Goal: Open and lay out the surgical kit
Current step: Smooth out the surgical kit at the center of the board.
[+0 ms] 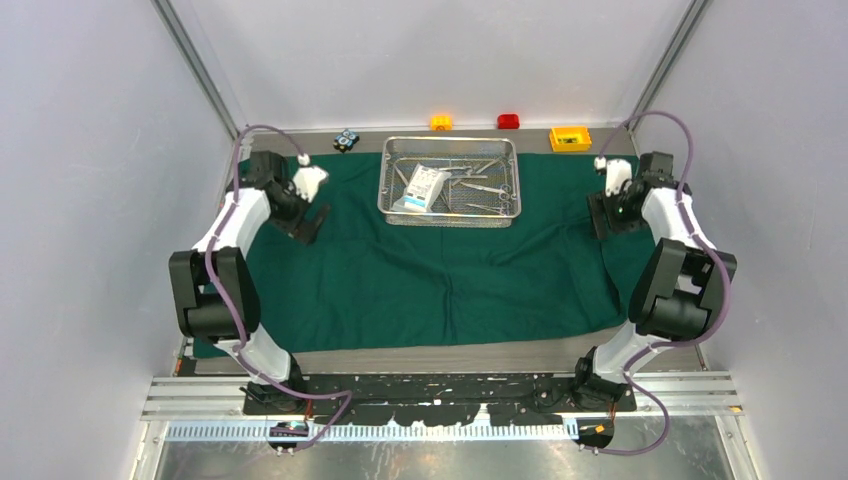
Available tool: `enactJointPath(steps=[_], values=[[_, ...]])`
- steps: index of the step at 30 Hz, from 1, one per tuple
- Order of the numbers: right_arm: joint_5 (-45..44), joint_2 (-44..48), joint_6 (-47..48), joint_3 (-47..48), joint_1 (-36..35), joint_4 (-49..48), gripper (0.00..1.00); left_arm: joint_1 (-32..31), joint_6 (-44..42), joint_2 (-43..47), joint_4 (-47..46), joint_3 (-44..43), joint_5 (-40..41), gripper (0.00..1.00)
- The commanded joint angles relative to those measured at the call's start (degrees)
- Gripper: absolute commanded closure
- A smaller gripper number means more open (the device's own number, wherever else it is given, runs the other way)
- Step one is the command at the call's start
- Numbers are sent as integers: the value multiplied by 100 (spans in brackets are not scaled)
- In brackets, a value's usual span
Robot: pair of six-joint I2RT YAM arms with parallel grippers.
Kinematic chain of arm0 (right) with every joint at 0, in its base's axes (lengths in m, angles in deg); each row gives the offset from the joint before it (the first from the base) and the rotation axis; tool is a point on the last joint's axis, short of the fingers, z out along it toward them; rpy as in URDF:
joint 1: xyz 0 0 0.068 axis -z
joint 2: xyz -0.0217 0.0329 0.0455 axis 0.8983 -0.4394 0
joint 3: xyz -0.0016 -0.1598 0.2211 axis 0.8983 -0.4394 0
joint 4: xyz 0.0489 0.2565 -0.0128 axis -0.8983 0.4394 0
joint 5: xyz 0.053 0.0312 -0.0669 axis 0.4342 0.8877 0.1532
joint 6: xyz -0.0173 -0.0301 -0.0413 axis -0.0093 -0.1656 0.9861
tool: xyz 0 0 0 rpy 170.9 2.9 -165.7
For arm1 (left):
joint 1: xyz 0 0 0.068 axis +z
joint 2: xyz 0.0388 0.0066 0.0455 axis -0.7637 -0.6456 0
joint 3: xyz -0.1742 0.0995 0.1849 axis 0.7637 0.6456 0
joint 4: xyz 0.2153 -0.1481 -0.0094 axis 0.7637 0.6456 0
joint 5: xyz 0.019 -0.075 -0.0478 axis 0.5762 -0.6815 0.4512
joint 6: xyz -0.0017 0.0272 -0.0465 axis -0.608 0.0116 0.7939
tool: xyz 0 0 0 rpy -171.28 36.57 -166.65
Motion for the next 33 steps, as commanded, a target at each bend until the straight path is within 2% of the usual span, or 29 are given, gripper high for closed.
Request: enactJointPath(steps=[1, 9, 15, 20, 33], values=[[-325, 34, 461, -709, 6, -96, 31, -137, -790, 406, 25, 741, -209, 1], [-1544, -134, 635, -1564, 12, -668, 36, -165, -911, 546, -123, 1237, 155, 1], [-2096, 138, 631, -1934, 87, -695, 62, -159, -946, 521, -176, 1350, 240, 1], [-2403, 553, 640, -2065, 275, -476, 75, -159, -986, 502, -177, 1322, 315, 1], [-3025, 1901, 183, -2678, 1103, -25, 82, -159, -1025, 277, 159, 676, 446, 1]])
